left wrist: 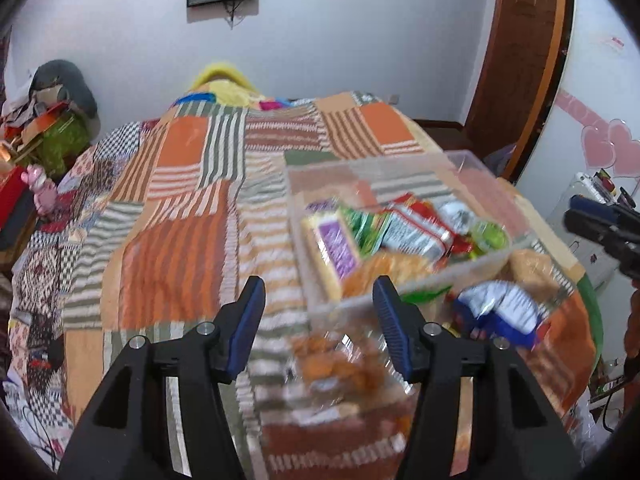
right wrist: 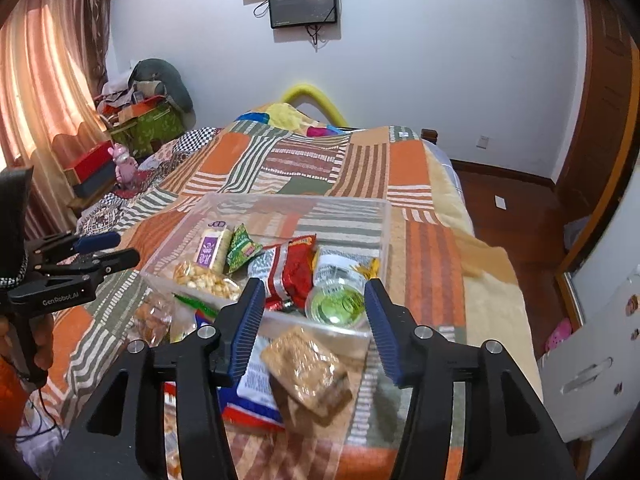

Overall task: Organize snacks
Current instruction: 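Grasp the wrapped pastry with the left gripper while the right grasps the bread loaf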

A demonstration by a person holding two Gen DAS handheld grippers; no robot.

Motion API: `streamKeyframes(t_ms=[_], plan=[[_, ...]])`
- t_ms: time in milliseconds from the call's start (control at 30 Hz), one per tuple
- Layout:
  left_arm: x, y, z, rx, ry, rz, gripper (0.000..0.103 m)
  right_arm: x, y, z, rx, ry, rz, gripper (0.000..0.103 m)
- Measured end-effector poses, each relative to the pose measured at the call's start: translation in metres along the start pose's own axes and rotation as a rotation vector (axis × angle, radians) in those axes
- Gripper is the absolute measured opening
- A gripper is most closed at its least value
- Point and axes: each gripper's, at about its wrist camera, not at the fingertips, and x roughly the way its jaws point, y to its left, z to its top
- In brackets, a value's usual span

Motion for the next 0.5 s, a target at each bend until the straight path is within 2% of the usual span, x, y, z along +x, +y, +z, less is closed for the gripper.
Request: streamKeyframes(t_ms=[233,267,333,500], plan=[[0.009,0.005,-0.031,-0.025,0.082,-0.022,0.060,0.000,-0.001,-0.018,0.022,0.022,-0.017,0.058],[0.010,0.004,-0.033,-0.024,0.084,-0.026,0.061,0.001,-0.002,-0.020,0.028,0.027,-0.015,0.059],[0.010,0.000,-0.038,-0.028,0.087,-0.042,0.070,0.000,-0.002,-0.027,0.038,0.038,-0.011,0.059],[0.023,-0.012,-0.045,-0.014,0.114,-0.051,0.072,0.014,0.001,-0.038,0.049,0.091,0.002,0.059]])
